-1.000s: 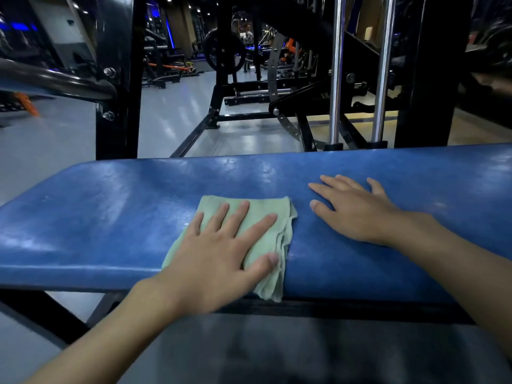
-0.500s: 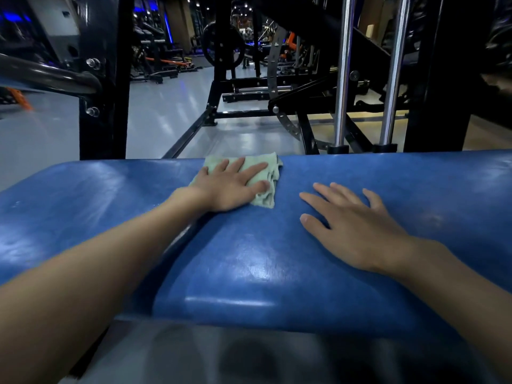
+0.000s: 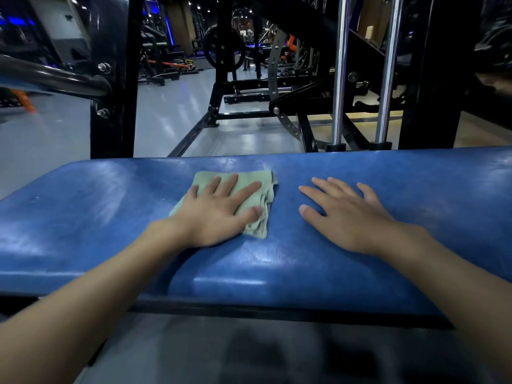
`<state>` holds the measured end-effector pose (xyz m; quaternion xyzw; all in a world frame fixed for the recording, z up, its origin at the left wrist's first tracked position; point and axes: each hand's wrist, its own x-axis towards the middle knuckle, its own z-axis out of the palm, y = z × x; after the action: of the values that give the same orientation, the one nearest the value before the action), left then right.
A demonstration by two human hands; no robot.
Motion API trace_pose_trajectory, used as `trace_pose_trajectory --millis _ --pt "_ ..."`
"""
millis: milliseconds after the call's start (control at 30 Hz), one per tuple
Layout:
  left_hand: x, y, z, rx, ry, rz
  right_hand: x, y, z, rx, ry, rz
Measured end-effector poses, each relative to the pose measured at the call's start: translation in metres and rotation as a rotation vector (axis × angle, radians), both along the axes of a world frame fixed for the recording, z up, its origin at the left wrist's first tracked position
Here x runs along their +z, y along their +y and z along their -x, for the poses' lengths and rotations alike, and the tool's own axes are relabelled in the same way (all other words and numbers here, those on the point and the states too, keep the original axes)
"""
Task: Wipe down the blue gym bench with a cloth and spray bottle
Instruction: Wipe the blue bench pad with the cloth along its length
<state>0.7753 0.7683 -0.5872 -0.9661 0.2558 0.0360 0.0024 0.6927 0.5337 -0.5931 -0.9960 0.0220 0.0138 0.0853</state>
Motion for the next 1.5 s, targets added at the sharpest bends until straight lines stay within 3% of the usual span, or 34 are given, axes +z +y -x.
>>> trace_pose_trajectory --millis 167,300,367,733,900,1067,1367,1500 --pt "-0.002 0.034 0.088 -0.025 -0.052 -0.007 0.01 0.003 0.003 -0.001 0.056 0.035" --pt "0.0 0.037 0.097 0.01 -0.032 -0.001 0.018 0.014 -0.004 0.037 -0.017 -0.018" --pt "0.001 0.033 0.081 0.022 -0.006 0.009 0.016 0.02 -0.007 0.047 -0.004 -0.086" --pt "0.003 0.001 -0.097 0.113 0.05 0.012 0.0 0.024 -0.009 0.049 0.003 0.024" --pt "0.007 -0.009 -0.127 0.141 0.063 0.015 0.002 0.024 -0.008 0.036 -0.009 0.001" --pt "0.006 0.004 -0.09 0.076 0.065 -0.001 0.003 0.024 -0.01 0.009 -0.014 -0.02" --pt "-0.001 0.063 0.061 -0.053 -0.041 -0.016 0.017 0.038 -0.016 -0.057 -0.01 0.032" --pt "-0.002 0.07 0.076 -0.039 -0.048 -0.005 0.019 0.055 -0.028 -0.011 -0.023 0.004"
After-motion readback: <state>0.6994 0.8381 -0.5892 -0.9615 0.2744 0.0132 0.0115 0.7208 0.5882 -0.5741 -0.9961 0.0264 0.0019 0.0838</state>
